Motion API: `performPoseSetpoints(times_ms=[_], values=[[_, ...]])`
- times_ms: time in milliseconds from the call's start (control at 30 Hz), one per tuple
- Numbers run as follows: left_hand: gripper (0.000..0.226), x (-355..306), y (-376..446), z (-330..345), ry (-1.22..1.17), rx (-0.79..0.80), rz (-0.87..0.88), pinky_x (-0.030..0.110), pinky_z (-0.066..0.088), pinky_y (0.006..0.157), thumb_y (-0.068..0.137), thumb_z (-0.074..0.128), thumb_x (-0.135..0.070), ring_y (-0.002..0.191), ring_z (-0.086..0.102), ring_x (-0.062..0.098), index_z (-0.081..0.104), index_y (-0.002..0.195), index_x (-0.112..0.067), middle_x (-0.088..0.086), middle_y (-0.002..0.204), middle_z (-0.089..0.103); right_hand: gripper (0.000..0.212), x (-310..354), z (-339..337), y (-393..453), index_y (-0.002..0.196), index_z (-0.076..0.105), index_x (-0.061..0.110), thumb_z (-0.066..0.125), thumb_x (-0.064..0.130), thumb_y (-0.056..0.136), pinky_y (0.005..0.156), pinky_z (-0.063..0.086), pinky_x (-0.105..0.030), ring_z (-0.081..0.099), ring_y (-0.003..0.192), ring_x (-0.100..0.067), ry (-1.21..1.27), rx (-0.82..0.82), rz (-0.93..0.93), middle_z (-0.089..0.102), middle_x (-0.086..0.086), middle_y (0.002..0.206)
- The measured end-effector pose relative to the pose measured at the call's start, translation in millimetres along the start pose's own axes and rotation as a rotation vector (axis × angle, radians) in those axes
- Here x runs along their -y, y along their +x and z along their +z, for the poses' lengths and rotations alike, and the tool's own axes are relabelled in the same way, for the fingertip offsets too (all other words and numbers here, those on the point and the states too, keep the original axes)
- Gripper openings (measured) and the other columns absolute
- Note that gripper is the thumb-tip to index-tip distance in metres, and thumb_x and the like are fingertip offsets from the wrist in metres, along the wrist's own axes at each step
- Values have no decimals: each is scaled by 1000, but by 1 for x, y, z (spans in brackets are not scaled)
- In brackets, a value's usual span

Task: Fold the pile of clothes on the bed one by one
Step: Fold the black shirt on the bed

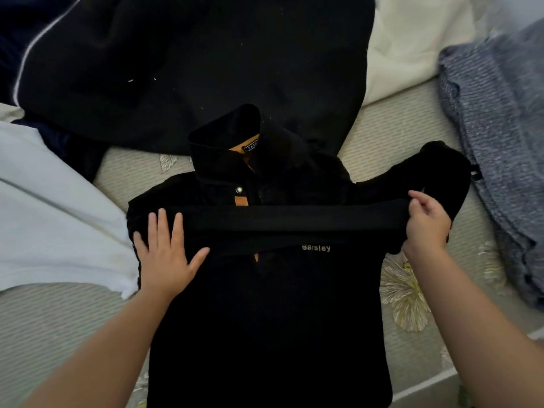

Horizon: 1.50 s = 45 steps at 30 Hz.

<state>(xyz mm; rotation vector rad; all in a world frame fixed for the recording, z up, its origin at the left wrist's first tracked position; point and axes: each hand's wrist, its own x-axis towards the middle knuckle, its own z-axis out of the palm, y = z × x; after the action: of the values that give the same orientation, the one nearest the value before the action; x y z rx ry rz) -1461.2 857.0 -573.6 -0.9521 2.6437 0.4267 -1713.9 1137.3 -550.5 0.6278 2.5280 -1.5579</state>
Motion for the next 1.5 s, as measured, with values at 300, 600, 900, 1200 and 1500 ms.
performPoseSetpoints(times_ms=[300, 600, 900, 1200, 1500], values=[[131, 16, 3, -6, 69, 101, -24, 51, -7, 110, 41, -12, -95, 141, -11, 25, 9, 146, -20, 13, 154, -3, 25, -1, 2, 9, 103, 63, 6, 41, 4, 93, 89, 40, -18, 59, 103, -14, -93, -153, 58, 65, -11, 111], [125, 0, 3, -25, 138, 152, -8, 53, -4, 110, 48, 6, -96, 141, -11, 25, 7, 147, -21, 14, 154, -4, 46, -8, -1, -43, 130, 46, -1, 54, 19, 90, 95, 33, -49, 38, 125, -41, -801, 107, -519, 38, -24, 139], [70, -114, -14, -3, 60, -29, 458, 51, 16, 106, 79, 67, -37, 133, 13, 32, 42, 134, -4, 21, 143, 35, 53, -24, -59, -7, 132, 43, 0, 49, 33, 90, 104, 24, -49, 34, 130, -37, -784, 38, -337, 40, -22, 138], [73, -152, -8, 34, 342, 225, 289, 42, -9, 112, 91, 20, -59, 139, -20, 20, -11, 144, -19, 4, 153, -17, 22, -18, -105, 48, 102, 64, -4, 49, 4, 88, 80, 42, -36, 58, 93, -35, -475, -60, -62, 64, -26, 99], [55, -133, -41, -11, 190, 118, 280, 42, 6, 114, 95, 33, -42, 142, -4, 21, 16, 145, -28, 1, 155, 4, 27, 36, -169, -33, 76, 48, 22, 41, 2, 92, 59, 38, -5, 48, 65, 4, -81, 46, -188, 47, 7, 75]])
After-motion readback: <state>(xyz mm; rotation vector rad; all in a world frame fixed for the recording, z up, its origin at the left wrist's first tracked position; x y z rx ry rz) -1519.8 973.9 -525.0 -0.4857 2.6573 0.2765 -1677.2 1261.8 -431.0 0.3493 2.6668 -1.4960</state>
